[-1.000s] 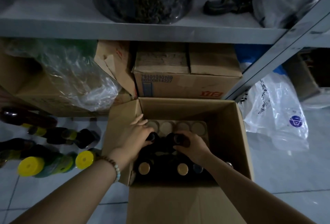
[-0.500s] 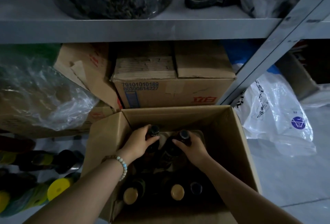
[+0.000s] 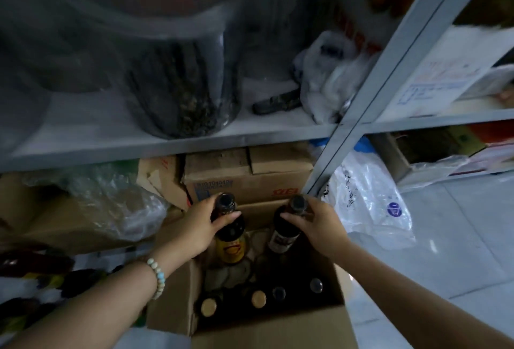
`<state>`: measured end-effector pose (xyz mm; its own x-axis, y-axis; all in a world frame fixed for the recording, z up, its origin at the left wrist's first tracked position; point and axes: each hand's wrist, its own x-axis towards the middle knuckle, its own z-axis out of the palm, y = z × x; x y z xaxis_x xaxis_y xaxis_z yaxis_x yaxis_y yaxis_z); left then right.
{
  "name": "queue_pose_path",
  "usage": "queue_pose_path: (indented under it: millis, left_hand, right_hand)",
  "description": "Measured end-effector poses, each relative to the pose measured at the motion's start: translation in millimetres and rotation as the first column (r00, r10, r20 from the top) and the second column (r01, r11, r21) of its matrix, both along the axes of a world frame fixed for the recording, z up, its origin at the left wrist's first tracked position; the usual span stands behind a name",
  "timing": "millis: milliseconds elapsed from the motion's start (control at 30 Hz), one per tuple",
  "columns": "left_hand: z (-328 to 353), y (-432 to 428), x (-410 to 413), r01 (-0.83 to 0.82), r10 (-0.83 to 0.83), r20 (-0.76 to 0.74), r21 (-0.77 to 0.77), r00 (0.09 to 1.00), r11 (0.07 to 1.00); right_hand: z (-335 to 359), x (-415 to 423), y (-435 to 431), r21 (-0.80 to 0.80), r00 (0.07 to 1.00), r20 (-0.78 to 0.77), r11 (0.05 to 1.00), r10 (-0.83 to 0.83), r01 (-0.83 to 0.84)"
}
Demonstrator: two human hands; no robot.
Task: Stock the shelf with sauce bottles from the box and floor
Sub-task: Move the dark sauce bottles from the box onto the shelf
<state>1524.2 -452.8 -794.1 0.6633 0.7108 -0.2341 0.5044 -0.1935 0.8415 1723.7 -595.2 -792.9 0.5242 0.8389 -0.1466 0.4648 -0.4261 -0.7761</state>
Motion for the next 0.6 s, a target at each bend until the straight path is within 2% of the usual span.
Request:
queue_pose_path:
  millis: [100,233,300,467,600]
  left_hand:
    - [111,8,4,0.077,-0.080,0.075,0.039,0.994,0.996]
    - [272,9,-3,0.139,-0.148,0.203,0.061,0.968,0.988]
    - [352,8,-13,0.133,-0.155,0.251,0.102,0.956,0.986]
    - [541,3,-47,0.114,-0.173,0.401,0.165,0.900,0.980]
    - [678,-1,-85,0.040,-0.168,0.546,0.238,0.821,0.970]
  right_hand:
    - [109,7,-4,0.080,0.998,0.042,0.996,-0.039,0.036]
    - [270,-1,-10,0.134,0.985,0.168,0.989,0.038,-0.061]
    - [354,-12,-13,0.202,0.985,0.165,0.977,0.042,-0.075]
    - [550,-50,-14,0.488,0.999,0.051,0.872,-0.006,-0.020]
    - [687,-99,-7,0.653,0.997,0.071,0.756,-0.011,-0.039]
